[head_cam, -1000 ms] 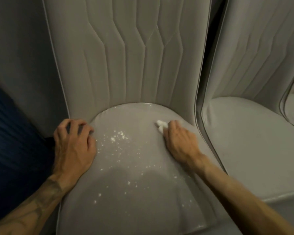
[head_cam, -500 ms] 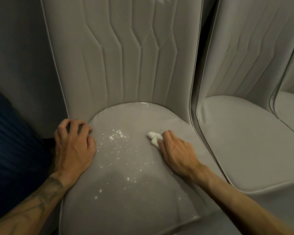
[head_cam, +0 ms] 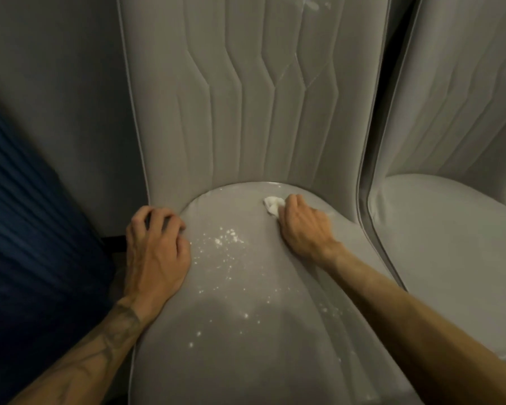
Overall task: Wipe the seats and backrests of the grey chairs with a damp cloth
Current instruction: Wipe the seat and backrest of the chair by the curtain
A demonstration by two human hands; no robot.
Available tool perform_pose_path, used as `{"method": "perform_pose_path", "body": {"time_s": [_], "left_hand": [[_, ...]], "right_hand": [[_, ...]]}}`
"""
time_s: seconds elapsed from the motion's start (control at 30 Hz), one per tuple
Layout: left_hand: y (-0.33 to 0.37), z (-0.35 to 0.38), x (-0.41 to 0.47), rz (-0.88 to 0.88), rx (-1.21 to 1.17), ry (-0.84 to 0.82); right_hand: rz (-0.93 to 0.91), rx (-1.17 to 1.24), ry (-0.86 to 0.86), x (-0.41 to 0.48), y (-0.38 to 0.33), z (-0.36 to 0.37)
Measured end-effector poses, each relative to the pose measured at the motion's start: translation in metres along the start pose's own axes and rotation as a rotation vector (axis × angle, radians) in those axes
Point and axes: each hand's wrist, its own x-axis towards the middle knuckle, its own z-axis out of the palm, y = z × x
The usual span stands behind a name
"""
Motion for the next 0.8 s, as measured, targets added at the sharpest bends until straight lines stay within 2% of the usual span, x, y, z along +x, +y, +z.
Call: {"method": "perform_pose_path", "body": {"time_s": [0.07, 0.17, 0.23, 0.4, 0.47, 0.57, 0.63, 0.73, 0.8], "left_hand": [[0.000, 0.000, 0.000, -0.011, -0.027, 0.026], [-0.003, 0.002, 0.000, -0.046, -0.070, 0.063], [-0.004, 0.002, 0.000, -0.064, -0.077, 0.084], [-0.006, 0.000, -0.003, -0.143, -0.092, 0.081], [-0.011, -0.001, -0.003, -0.129, -0.131, 0.031], [-0.025, -0.003, -0.006, -0.073, -0.189, -0.073], [-0.032, -0.003, -0.011, -0.100, -0.240, -0.102], [-0.033, -0.001, -0.017, -0.233, -0.371, -0.142], [-0.033, 0.002, -0.016, -0.277, -0.420, -0.203]], "right_hand": [[-0.025, 0.031, 0.024, 0.005, -0.023, 0.005], [-0.315, 0.143, 0.007, -0.023, -0.065, 0.019], [-0.420, 0.157, -0.037, -0.029, -0.064, 0.018], [-0.163, 0.055, -0.052, 0.030, -0.054, 0.011], [-0.262, 0.107, -0.046, 0.024, -0.074, 0.017], [-0.518, 0.176, -0.066, -0.005, -0.093, 0.026], [-0.496, 0.171, -0.074, 0.004, -0.091, 0.024], [-0.333, 0.081, -0.073, 0.038, -0.093, 0.021], [-0.403, 0.105, -0.060, 0.035, -0.107, 0.022]]}}
